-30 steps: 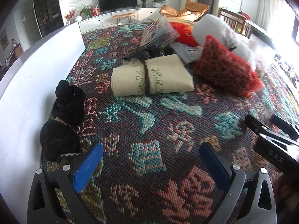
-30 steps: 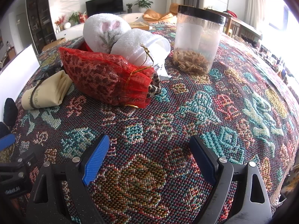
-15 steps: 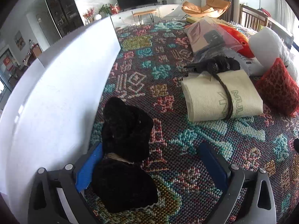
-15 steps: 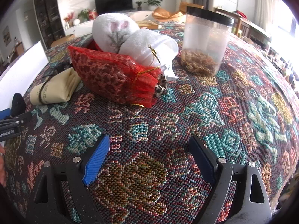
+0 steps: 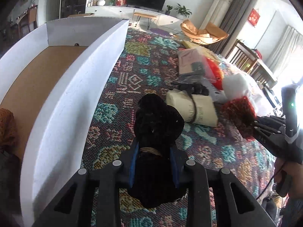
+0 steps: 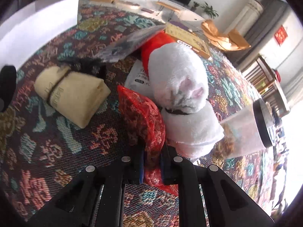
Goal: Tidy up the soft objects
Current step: 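Carry both items over the white box and open both tools to drop them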
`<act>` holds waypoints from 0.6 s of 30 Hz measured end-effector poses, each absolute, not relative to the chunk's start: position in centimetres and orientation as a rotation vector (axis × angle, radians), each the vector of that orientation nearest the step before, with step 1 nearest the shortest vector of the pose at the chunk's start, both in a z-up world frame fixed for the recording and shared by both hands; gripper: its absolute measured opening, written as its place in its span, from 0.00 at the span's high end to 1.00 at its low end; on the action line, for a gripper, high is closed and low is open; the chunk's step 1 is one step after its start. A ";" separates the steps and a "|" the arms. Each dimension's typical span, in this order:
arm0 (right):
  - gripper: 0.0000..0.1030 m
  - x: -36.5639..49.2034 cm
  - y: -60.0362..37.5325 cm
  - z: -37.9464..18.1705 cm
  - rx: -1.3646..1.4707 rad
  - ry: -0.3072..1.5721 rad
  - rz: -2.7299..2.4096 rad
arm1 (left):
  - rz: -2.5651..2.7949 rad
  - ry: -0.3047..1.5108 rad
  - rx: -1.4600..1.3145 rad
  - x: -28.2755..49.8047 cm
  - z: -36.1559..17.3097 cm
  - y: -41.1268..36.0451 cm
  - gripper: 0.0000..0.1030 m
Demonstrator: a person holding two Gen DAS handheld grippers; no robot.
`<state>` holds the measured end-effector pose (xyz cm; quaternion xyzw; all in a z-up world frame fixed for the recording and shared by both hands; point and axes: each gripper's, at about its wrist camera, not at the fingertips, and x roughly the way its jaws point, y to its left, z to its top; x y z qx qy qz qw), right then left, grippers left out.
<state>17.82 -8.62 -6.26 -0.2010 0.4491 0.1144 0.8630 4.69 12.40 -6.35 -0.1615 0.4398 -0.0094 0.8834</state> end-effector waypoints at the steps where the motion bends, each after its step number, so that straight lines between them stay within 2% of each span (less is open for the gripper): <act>1: 0.86 17.1 -9.4 -4.6 -0.345 0.931 0.253 | -0.048 0.898 -0.347 4.0 -5.3 12.3 0.72; 6: 0.86 14.2 -8.8 3.8 -0.006 0.908 0.460 | -0.071 0.758 -0.346 1.2 1.8 15.0 0.72; 11: 0.85 11.3 1.0 8.5 0.153 0.904 0.807 | 0.160 0.680 -0.239 -1.5 6.0 22.3 0.72; 13: 0.83 10.3 5.6 9.0 0.177 0.914 0.919 | 0.276 0.699 -0.183 -2.0 5.9 25.1 0.66; 14: 0.76 9.9 7.7 8.8 0.182 0.916 0.955 | 0.343 0.709 -0.150 -2.1 5.5 26.3 0.60; 15: 0.58 9.5 9.4 8.5 0.193 0.915 0.974 | 0.409 0.724 -0.121 -2.2 4.9 27.4 0.35; 16: 0.46 9.3 10.9 8.0 0.204 0.915 0.990 | 0.473 0.742 -0.103 -2.4 4.3 28.5 0.05; 17: 0.29 8.9 11.7 7.4 0.207 0.916 0.992 | 0.525 0.745 -0.092 -2.7 3.8 29.4 0.00; 18: 0.29 8.9 12.1 6.9 0.205 0.920 0.990 | 0.562 0.739 -0.087 -3.0 3.2 30.0 0.00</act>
